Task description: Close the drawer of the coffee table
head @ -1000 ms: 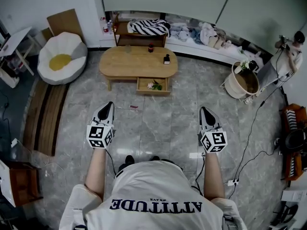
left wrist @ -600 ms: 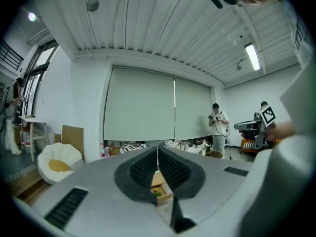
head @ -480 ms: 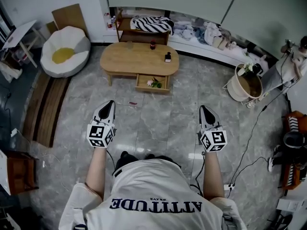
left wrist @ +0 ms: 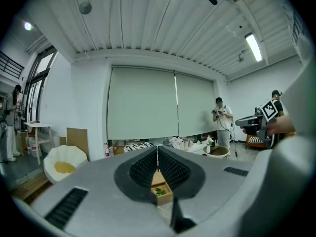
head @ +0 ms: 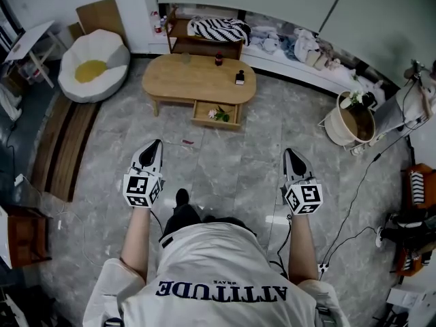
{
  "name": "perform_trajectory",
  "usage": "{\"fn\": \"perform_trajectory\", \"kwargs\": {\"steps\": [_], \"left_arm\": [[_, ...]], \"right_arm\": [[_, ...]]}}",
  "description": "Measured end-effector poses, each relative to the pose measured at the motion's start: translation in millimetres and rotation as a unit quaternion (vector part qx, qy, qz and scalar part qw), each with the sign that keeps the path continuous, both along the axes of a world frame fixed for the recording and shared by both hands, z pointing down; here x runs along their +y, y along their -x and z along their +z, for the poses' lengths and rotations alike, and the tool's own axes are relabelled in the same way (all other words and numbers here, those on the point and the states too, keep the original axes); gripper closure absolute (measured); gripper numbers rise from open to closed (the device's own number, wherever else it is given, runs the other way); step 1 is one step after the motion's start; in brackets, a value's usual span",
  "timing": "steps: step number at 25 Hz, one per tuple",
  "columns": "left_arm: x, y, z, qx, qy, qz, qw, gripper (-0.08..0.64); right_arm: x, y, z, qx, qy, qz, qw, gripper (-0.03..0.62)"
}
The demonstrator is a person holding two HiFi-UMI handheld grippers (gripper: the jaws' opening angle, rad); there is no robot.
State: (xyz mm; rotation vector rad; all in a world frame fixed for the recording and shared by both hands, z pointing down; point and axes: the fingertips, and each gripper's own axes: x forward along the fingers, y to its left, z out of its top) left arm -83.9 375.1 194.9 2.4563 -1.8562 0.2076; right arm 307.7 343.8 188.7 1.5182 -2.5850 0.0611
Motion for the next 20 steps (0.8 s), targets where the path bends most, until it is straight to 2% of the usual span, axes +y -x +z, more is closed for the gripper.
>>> {"fn": "perform_trajectory", "kwargs": {"steps": [9, 20], "left_arm": [[-30, 7, 2, 0.012, 0.002, 0.009, 0.9999, 0.538], [-102, 26, 12, 0.014, 0.007, 0.037, 0.9992, 0.538]], "right_arm": [[-17, 8, 14, -0.006, 0.016, 0.003, 1.0, 0.575], [-65, 27, 23, -0.01, 0.024, 0.03, 0.999, 0.575]]}}
